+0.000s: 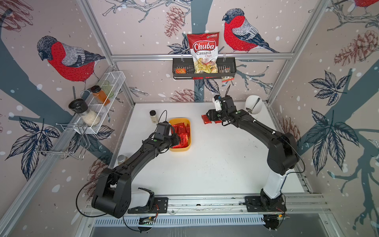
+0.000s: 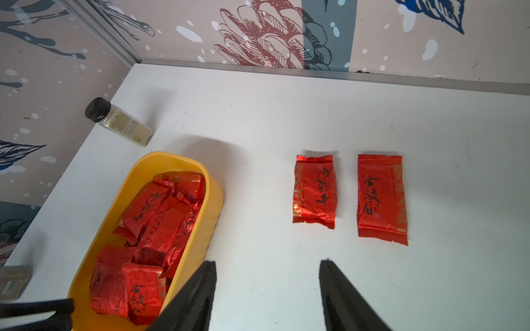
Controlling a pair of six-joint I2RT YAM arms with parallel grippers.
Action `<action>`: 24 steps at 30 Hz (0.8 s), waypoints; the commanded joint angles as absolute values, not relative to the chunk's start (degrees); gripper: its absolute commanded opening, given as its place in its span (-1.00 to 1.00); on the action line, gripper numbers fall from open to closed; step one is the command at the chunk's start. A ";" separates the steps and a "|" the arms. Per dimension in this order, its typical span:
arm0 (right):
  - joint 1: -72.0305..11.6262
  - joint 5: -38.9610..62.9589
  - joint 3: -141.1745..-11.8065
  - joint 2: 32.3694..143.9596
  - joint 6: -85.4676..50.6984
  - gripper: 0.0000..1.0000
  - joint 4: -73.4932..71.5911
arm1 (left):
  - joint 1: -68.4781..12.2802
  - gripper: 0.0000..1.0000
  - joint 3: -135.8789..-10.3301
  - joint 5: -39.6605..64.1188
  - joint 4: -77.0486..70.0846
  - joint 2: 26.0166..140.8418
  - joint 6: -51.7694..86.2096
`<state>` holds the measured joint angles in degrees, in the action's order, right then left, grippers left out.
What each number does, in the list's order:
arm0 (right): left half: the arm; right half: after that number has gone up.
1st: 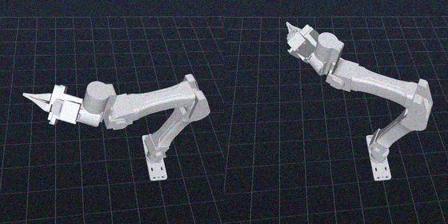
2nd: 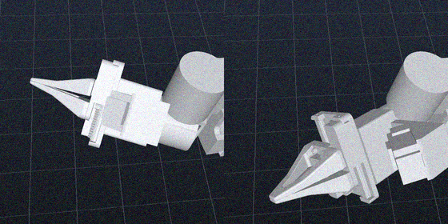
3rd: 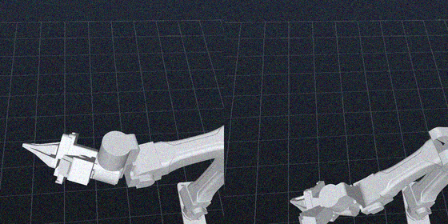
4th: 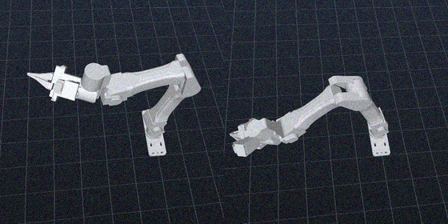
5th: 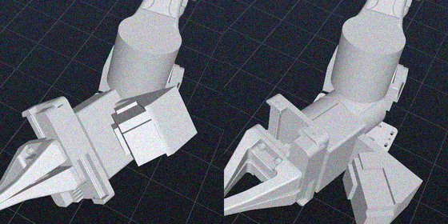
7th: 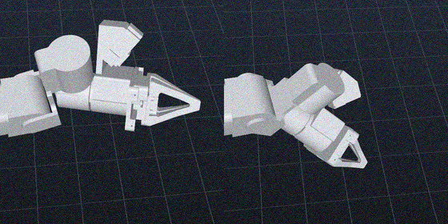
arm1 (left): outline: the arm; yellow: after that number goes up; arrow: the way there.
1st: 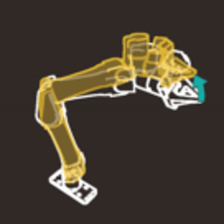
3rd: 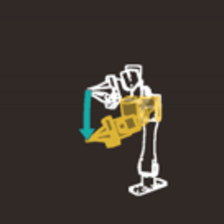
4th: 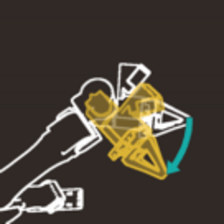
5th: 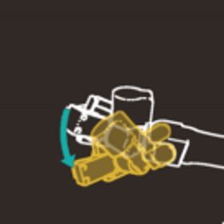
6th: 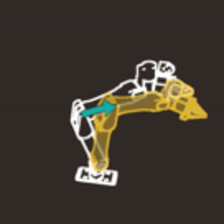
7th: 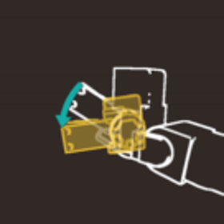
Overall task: Take the tea bags out of the storage box
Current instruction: Pick up the tea bag from the storage box.
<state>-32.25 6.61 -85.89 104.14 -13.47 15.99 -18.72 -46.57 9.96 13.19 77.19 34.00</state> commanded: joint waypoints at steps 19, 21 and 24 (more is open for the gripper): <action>-39.11 3.44 -72.65 92.77 -14.44 0.37 13.26 | -21.29 -0.72 -52.03 6.65 7.27 90.96 30.62; -39.07 2.94 -72.52 92.57 -14.29 0.37 13.44 | -21.36 -0.87 -51.94 6.59 7.36 90.72 30.76; -39.02 2.90 -72.48 92.22 -14.15 0.37 13.45 | -21.46 -1.00 -51.94 6.52 7.93 89.57 30.94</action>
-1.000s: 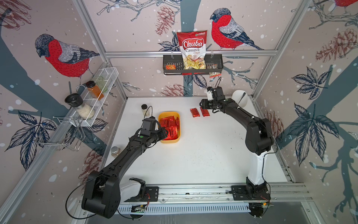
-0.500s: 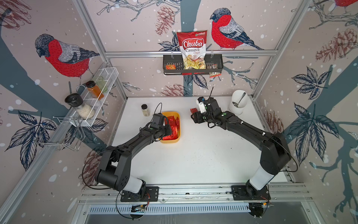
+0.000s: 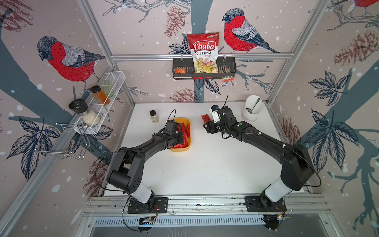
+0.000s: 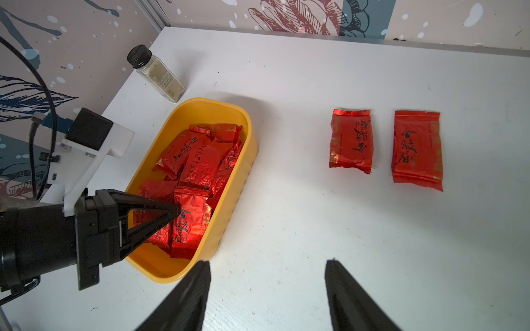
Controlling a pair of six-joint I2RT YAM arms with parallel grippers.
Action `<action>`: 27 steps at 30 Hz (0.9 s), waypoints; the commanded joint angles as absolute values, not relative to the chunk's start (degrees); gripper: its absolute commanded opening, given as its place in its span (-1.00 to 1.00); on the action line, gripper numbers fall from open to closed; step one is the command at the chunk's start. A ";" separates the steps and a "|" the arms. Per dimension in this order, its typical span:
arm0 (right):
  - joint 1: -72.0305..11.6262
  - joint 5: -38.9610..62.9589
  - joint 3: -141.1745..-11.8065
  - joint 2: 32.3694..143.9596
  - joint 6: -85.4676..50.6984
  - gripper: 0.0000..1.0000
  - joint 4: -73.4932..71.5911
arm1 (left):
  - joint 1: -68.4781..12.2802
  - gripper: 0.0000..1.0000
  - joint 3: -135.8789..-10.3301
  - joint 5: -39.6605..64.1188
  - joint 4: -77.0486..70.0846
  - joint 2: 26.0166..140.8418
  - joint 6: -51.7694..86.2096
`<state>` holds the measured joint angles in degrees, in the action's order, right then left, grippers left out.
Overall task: Take the tea bags out of the storage box
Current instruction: Pick up the tea bag from the storage box, then place the tea bag at the center of the board.
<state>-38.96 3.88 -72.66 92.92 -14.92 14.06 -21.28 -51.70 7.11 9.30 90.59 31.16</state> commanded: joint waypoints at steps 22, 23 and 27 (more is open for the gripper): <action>-29.34 3.48 -68.02 77.80 -18.46 0.34 16.65 | -24.79 -1.00 -69.51 18.09 13.89 84.95 38.17; -28.52 3.55 -67.28 76.26 -18.80 0.33 17.06 | -26.10 -1.00 -71.14 18.60 12.70 86.68 39.24; -25.85 3.03 -63.88 69.75 -19.73 0.36 18.18 | -30.60 -1.00 -77.58 20.18 7.41 95.06 43.43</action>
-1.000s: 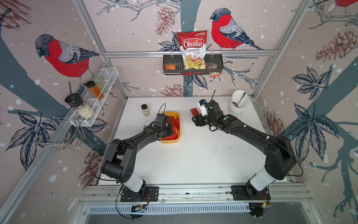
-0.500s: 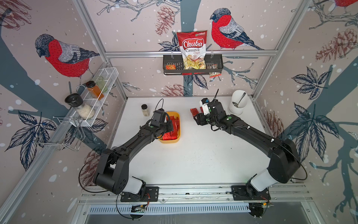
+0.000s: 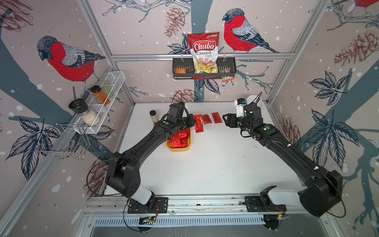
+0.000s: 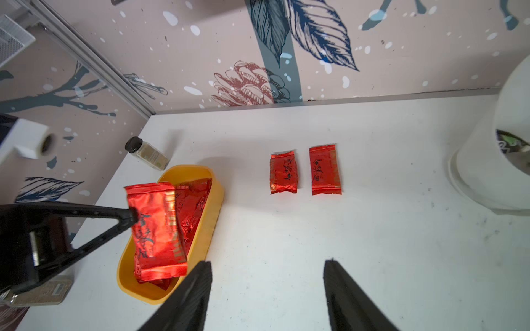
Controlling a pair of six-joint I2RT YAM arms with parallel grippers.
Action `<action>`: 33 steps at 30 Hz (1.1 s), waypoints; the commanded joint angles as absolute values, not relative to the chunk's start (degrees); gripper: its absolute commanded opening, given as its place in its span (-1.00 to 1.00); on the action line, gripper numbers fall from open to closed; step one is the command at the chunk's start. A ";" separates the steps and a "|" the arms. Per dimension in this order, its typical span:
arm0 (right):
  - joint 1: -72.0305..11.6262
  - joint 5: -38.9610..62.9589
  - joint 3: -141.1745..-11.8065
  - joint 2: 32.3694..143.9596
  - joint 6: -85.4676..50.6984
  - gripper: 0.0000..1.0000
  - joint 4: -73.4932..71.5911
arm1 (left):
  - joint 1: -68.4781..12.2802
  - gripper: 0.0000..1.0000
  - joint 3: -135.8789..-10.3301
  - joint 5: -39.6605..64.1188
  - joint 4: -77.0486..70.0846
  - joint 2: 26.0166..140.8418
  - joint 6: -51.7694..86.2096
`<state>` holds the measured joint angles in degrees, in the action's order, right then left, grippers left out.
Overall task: Take the tea bags out of the storage box
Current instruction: Place the tea bag at the center of the board.
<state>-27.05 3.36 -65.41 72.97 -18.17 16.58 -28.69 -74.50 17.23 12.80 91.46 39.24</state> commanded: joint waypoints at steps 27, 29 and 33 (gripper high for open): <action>-24.52 5.80 -52.67 51.62 -21.04 0.43 23.17 | -33.82 -1.00 -143.50 24.26 1.58 158.99 53.04; -24.50 5.65 -52.26 51.89 -20.59 0.43 22.48 | -33.41 -1.00 -143.44 24.42 2.08 159.43 52.94; -24.47 6.06 -52.20 53.11 -19.88 0.42 21.28 | -33.00 -1.00 -143.44 24.60 1.91 160.22 52.71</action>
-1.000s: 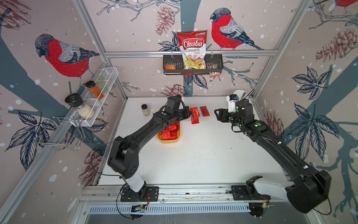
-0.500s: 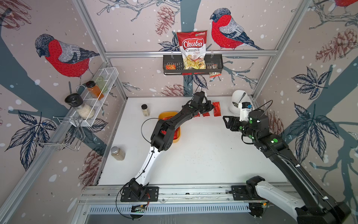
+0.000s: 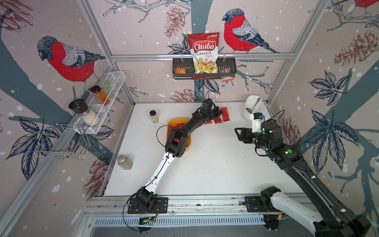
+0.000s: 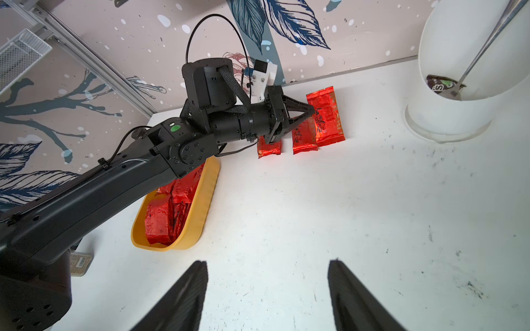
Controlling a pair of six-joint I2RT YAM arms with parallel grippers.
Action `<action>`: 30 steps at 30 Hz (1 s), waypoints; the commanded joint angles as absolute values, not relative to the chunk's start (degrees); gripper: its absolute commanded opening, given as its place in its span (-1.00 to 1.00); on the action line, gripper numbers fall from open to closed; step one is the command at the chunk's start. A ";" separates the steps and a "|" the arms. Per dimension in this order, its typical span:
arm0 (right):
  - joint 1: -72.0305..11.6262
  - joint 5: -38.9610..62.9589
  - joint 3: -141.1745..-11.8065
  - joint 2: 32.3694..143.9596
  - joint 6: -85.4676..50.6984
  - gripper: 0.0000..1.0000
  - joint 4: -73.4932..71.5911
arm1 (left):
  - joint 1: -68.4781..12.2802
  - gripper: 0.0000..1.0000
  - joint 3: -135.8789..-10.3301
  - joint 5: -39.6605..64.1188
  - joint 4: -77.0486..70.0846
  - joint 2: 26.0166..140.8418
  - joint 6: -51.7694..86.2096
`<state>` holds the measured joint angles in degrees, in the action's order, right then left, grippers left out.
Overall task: Take the tea bags out of the storage box
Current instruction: Place the tea bag at the center of the board.
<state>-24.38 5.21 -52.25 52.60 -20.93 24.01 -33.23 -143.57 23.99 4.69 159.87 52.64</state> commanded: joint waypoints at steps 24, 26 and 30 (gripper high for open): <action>-25.50 5.66 -52.63 55.84 -21.15 0.49 20.04 | -32.95 -0.16 -144.75 25.16 5.91 154.12 47.92; -27.03 4.71 -53.38 56.78 -21.69 0.49 19.50 | -33.34 -0.19 -142.10 24.81 9.06 149.90 45.16; -30.93 2.90 -54.93 60.54 -23.23 0.47 16.73 | -33.67 -0.26 -127.04 20.85 11.83 136.68 40.43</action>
<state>-29.39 4.75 -53.93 58.83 -21.39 20.29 -33.50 -132.62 23.53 8.84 146.67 45.63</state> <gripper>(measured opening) 0.735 0.372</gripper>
